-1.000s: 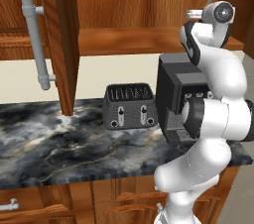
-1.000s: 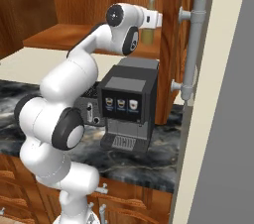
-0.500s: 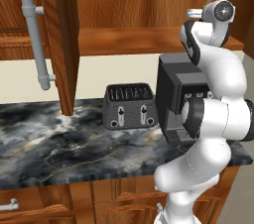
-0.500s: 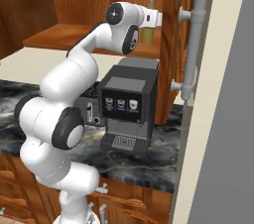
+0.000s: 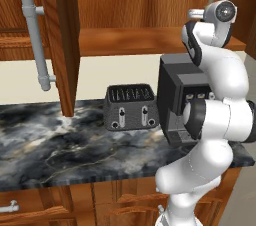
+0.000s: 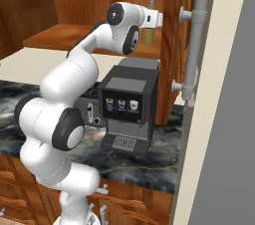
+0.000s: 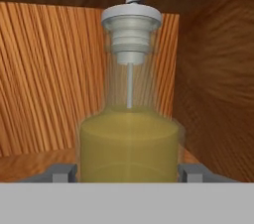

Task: Move the condiment bottle and oil and vinegar bottle from the cabinet to the dining counter.

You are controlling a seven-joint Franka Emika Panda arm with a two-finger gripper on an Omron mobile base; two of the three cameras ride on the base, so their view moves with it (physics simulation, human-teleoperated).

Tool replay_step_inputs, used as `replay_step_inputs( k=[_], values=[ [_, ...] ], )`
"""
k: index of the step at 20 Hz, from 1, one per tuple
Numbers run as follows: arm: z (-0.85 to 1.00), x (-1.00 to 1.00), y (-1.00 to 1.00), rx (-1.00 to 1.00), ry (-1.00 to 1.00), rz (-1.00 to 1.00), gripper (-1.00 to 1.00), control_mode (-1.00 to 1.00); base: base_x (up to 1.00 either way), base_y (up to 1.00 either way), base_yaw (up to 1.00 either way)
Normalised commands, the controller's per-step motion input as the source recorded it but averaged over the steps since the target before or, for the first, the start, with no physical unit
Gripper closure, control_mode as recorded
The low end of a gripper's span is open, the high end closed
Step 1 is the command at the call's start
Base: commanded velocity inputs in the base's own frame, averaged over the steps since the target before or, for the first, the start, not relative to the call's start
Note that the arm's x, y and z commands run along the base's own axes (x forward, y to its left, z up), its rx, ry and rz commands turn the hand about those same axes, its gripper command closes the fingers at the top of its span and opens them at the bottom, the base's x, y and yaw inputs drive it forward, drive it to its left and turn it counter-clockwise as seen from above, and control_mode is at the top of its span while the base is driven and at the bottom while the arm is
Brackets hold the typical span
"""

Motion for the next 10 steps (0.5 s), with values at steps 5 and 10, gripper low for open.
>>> replay_step_inputs(
  k=[5, 10],
  values=[
    [-0.08, -0.21, 0.21, 0.00, -0.06, 0.00, 1.00, -1.00, 0.00, 0.00, 0.00],
    [-0.02, -0.65, 0.49, 0.00, -0.06, 0.01, 1.00, -1.00, 0.00, 0.00, 0.00]
  ],
)
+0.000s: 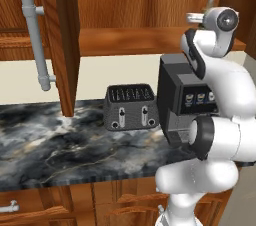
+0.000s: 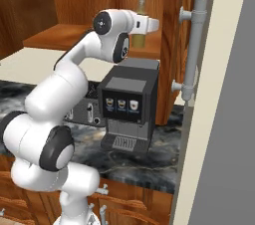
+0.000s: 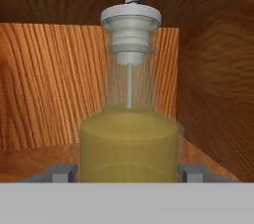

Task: Move the condiment bottle and oil and vinegar bottle from the cabinet to the dining counter.

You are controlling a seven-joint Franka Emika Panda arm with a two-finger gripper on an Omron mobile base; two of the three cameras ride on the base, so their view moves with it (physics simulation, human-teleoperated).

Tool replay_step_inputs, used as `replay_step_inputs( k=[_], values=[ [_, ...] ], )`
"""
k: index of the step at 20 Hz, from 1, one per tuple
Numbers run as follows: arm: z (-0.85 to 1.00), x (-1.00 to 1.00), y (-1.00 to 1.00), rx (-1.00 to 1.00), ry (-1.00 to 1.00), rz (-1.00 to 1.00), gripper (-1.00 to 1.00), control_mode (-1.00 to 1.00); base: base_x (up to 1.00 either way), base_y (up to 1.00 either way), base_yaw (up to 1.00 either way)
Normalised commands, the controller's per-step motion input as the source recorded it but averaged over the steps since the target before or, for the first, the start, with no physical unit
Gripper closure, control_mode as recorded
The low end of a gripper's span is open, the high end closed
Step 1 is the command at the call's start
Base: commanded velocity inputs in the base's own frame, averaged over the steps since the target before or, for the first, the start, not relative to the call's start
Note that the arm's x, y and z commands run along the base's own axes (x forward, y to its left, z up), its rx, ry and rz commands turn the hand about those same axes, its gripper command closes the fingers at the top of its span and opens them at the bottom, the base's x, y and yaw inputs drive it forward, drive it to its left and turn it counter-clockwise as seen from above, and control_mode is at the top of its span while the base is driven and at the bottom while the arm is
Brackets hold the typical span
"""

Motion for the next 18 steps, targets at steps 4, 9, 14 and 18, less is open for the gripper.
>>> replay_step_inputs(
  k=[4, 9, 14, 18],
  values=[
    [0.00, -0.83, 0.57, -0.03, 0.00, 0.05, 1.00, -1.00, 0.00, 0.00, 0.00],
    [0.06, -0.92, 0.46, -0.05, -0.02, 0.03, 1.00, -1.00, 0.00, 0.00, 0.00],
    [0.00, -0.99, 0.42, -0.05, -0.03, 0.10, 1.00, -1.00, 0.00, 0.00, 0.00],
    [0.00, -1.00, 0.41, -0.01, -0.02, 0.17, 1.00, -1.00, 0.00, 0.00, 0.00]
  ],
)
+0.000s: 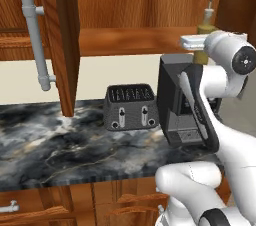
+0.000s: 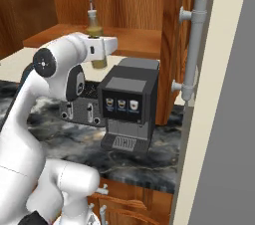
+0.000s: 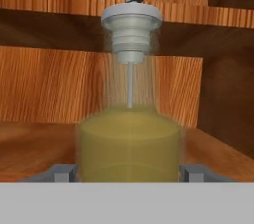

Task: Move the condiment bottle and oil and vinegar bottle from the cabinet to the dining counter.

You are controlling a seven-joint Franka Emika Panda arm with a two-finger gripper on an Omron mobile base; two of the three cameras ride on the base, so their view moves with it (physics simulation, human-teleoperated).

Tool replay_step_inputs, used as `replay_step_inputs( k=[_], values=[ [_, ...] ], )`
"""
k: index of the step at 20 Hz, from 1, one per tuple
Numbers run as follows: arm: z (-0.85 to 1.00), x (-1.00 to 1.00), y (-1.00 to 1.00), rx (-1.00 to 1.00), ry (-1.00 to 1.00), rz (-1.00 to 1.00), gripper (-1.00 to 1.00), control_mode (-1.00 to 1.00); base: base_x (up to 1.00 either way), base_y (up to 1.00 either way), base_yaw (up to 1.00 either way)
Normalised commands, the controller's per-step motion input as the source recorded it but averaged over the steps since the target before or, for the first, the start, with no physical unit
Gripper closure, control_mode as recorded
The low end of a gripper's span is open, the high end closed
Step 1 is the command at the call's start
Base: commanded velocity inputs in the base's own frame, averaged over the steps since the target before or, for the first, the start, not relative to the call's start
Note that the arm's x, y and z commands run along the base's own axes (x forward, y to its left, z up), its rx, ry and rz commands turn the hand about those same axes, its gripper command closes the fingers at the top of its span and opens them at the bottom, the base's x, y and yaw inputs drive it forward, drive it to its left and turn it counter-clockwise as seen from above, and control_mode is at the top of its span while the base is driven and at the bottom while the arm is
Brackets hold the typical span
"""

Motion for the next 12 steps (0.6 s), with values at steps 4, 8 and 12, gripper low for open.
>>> replay_step_inputs(
  k=[4, 8, 12],
  values=[
    [0.00, -1.00, 0.45, 0.00, -0.02, 0.16, 1.00, -1.00, 0.00, 0.00, 0.00],
    [0.00, -0.99, 0.51, 0.00, 0.00, 0.12, 1.00, -1.00, 0.00, 0.00, 0.00],
    [0.00, -0.88, 0.54, -0.01, 0.00, 0.07, 1.00, -1.00, 0.00, 0.00, 0.00]
  ],
)
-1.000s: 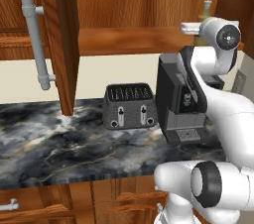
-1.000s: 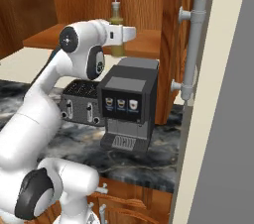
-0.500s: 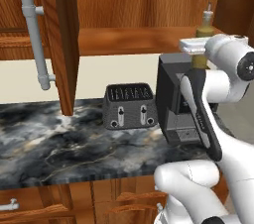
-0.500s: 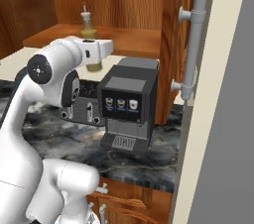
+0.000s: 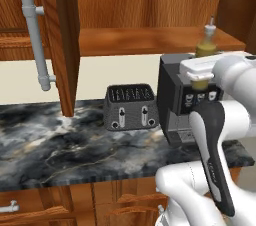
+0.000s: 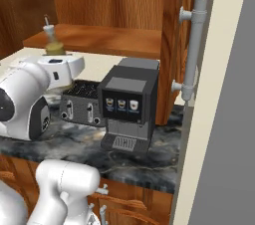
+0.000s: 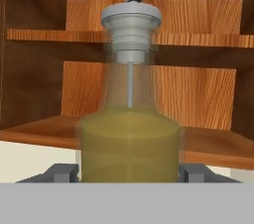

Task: Move the condiment bottle and oil and vinegar bottle from the cabinet to the dining counter.

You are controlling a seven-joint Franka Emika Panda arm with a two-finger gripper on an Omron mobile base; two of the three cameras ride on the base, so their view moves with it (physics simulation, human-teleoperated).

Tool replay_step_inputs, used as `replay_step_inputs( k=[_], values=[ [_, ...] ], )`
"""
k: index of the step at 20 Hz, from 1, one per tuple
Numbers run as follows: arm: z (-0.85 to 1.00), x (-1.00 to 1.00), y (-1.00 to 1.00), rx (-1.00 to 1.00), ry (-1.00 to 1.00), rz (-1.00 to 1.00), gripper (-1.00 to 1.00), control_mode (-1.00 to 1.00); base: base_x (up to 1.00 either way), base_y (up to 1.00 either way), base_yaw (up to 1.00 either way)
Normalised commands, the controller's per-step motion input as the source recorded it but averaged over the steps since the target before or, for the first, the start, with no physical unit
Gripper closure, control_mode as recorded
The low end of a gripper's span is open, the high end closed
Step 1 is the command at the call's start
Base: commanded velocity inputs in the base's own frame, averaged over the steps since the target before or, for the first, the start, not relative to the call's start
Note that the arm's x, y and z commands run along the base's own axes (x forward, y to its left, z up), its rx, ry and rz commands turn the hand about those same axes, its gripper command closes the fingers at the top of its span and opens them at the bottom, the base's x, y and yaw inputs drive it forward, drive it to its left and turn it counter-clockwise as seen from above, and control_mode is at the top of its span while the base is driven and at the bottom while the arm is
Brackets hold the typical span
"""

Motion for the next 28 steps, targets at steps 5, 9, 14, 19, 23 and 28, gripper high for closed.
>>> replay_step_inputs(
  k=[5, 9, 14, 19, 23, 28],
  values=[
    [0.00, -0.74, 0.42, -0.01, -0.01, 0.01, 1.00, -1.00, 0.00, 0.00, 0.00],
    [0.00, -0.09, 0.15, -0.01, 0.00, 0.00, 1.00, -1.00, 0.00, 0.00, 0.00],
    [-0.02, -0.03, 0.00, 0.00, 0.00, 0.00, 1.00, 1.00, -0.24, 0.03, 0.00],
    [0.00, 0.00, 0.00, 0.00, 0.00, 0.00, 1.00, 1.00, -0.84, 0.32, 0.00],
    [0.00, 0.00, 0.00, 0.00, 0.00, 0.00, 1.00, 1.00, -0.89, 0.41, 0.00],
    [0.00, 0.00, 0.00, 0.00, 0.00, 0.00, 1.00, 1.00, -0.98, 0.39, 0.00]
  ],
)
